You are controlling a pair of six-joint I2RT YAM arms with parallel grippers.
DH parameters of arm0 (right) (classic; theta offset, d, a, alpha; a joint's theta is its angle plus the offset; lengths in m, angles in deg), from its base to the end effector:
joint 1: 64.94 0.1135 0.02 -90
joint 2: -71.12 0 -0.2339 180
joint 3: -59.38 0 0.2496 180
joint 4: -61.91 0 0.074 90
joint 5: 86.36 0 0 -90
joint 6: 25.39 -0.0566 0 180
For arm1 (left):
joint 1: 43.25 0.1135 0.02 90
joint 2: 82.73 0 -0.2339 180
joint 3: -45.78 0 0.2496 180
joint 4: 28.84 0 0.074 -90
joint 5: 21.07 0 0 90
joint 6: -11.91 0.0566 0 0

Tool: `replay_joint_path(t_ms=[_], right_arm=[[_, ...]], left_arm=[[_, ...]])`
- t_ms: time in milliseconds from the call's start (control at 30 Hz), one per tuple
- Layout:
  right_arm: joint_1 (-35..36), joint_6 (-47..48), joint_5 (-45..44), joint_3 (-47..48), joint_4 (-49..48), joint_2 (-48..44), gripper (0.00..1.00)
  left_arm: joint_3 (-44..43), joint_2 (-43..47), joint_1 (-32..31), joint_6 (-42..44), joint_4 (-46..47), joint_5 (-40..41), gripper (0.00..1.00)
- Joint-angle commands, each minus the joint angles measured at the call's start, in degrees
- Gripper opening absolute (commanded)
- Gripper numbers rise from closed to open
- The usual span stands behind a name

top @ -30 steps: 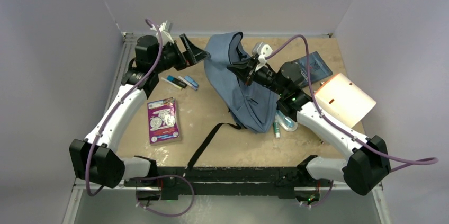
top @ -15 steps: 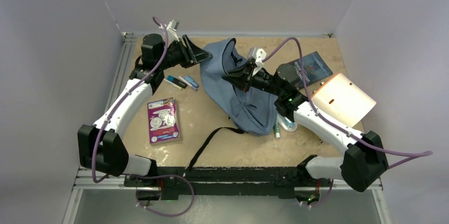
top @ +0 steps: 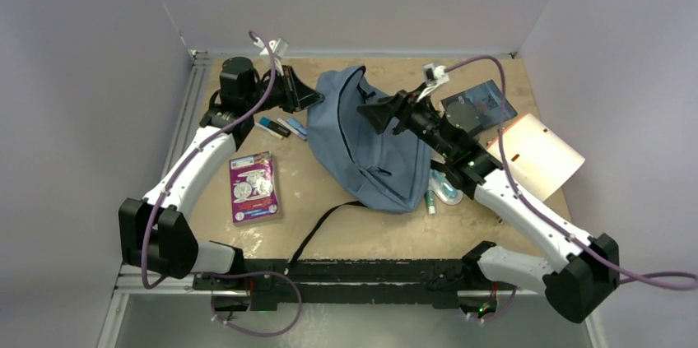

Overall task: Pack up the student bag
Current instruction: Adjust the student bag at the center of the board.

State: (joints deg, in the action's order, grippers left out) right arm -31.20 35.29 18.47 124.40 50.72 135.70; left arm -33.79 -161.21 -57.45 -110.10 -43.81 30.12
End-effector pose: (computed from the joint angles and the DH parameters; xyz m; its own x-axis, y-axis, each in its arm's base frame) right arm 0.2375 0.1760 0.3526 -0.2188 0.4231 -0.8793 -0.7320 0.5247 0.4346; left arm 0.3185 -0.1172 0.3191 -0.6112 -0.2714 -0.7435 0.5390 0.5452 -0.6421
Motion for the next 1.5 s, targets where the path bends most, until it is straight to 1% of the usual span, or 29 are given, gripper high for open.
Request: replay_joint_path(t_ms=[0, 33, 100, 167, 200, 300, 467, 700, 833, 1000, 1233, 1333, 1467], right_arm=[[-0.47, -15.03, -22.29, 5.76, 11.78, -4.04, 0.84], [-1.00, -16.49, -24.20, 6.86, 13.90, -3.79, 0.85], [-2.93, -18.88, -25.01, 8.91, 17.20, -2.48, 0.86], [-6.30, -22.84, -22.36, 9.97, 18.02, -0.79, 0.87], [-8.12, -24.64, -18.37, 10.12, 17.38, -0.07, 0.87], [-12.06, -31.55, -10.24, 9.77, 13.00, 1.91, 0.88], [-12.81, -40.53, 1.29, 11.35, 5.61, 8.60, 0.90], [-12.80, -48.96, 7.90, 11.39, -2.63, 14.79, 0.92], [-12.81, -50.89, 11.25, 11.64, -5.86, 17.41, 0.92], [-12.80, -53.15, 9.94, 9.85, -7.64, 15.93, 0.91], [-12.91, -53.04, 7.50, 10.19, -5.92, 15.75, 0.89], [-12.91, -51.67, 7.38, 12.06, -4.01, 18.00, 0.87], [-12.91, -48.10, 6.62, 17.18, -0.06, 22.07, 0.85]], left_arm=[[-1.30, 3.69, 0.31, 9.40, 5.66, -6.04, 0.00], [-1.57, 3.75, 0.31, 10.09, 6.01, -7.18, 0.00], [-1.82, 3.91, 0.31, 11.09, 6.90, -8.87, 0.00], [-1.96, 4.24, 0.31, 12.03, 7.97, -10.48, 0.00], [-2.03, 4.37, 0.33, 12.69, 8.25, -10.99, 0.00], [-2.99, 4.68, 0.31, 14.63, 8.64, -12.34, 0.00], [-4.61, 4.28, 0.31, 17.01, 9.92, -15.02, 0.00], [-5.26, 3.01, 0.31, 19.00, 9.91, -18.45, 0.00], [-5.26, 2.54, 0.31, 20.11, 9.33, -19.81, 0.00], [-4.93, 2.11, 0.31, 21.17, 8.70, -21.01, 0.00], [-4.56, 2.09, 0.31, 22.01, 8.28, -22.09, 0.00], [-4.54, 2.23, 0.31, 22.49, 8.13, -22.75, 0.00], [-4.56, 2.36, 0.22, 23.23, 7.95, -23.62, 0.00]])
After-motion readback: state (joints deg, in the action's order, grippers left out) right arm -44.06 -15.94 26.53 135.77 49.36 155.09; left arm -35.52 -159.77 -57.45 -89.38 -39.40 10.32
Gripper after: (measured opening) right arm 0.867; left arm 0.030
